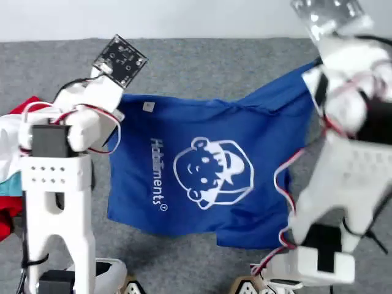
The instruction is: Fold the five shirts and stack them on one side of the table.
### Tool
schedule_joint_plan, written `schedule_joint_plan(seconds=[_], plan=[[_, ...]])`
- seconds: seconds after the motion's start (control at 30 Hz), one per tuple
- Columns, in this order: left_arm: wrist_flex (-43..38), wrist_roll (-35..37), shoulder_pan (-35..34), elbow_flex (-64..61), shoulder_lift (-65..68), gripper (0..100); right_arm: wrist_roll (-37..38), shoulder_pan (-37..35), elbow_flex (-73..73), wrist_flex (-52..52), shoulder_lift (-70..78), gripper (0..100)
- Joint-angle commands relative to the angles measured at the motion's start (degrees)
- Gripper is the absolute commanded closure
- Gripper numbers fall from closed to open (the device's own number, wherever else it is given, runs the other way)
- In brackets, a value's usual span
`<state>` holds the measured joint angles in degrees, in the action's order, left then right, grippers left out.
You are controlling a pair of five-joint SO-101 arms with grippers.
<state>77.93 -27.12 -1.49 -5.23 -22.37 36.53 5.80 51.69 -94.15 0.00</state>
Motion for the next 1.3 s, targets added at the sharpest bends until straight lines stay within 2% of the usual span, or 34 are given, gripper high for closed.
schedule_joint_plan(seconds=[0.0, 0.1, 0.23, 0.5, 0.63, 0.73, 0.93, 1.17, 1.27], plan=[[-19.4, -0.9, -0.2, -8.1, -1.0, 98, -3.4, -0.4, -1.3, 8.8, 4.4, 98.8], [-31.2, -2.1, -0.1, -13.6, 1.1, 98, -4.8, -0.7, -1.4, 15.6, 9.5, 98.8], [-39.3, -6.4, -0.5, -13.2, 9.2, 98, -7.0, -1.0, -1.4, 24.7, 14.3, 98.8], [-44.1, -9.9, -0.4, 4.3, 24.9, 98, -8.4, -2.4, -1.4, 47.3, 20.9, 98.8], [-43.9, -10.6, -0.5, 14.5, 32.5, 98, -3.4, -4.3, -1.4, 51.4, 24.4, 98.8], [-43.7, -10.6, -0.4, 19.3, 36.7, 98, -2.4, -5.1, -1.4, 52.8, 26.5, 98.8], [-35.9, -10.6, -0.4, 21.4, 39.5, 98, -2.4, -5.0, -1.6, 47.7, 28.4, 98.8], [-14.5, -10.8, -0.5, 21.7, 39.4, 98, -2.8, -4.0, -1.3, 26.2, 26.2, 98.8], [-6.8, -13.3, -0.5, 21.7, 39.4, 98, -2.9, -3.6, -1.3, 16.1, 23.9, 98.8]])
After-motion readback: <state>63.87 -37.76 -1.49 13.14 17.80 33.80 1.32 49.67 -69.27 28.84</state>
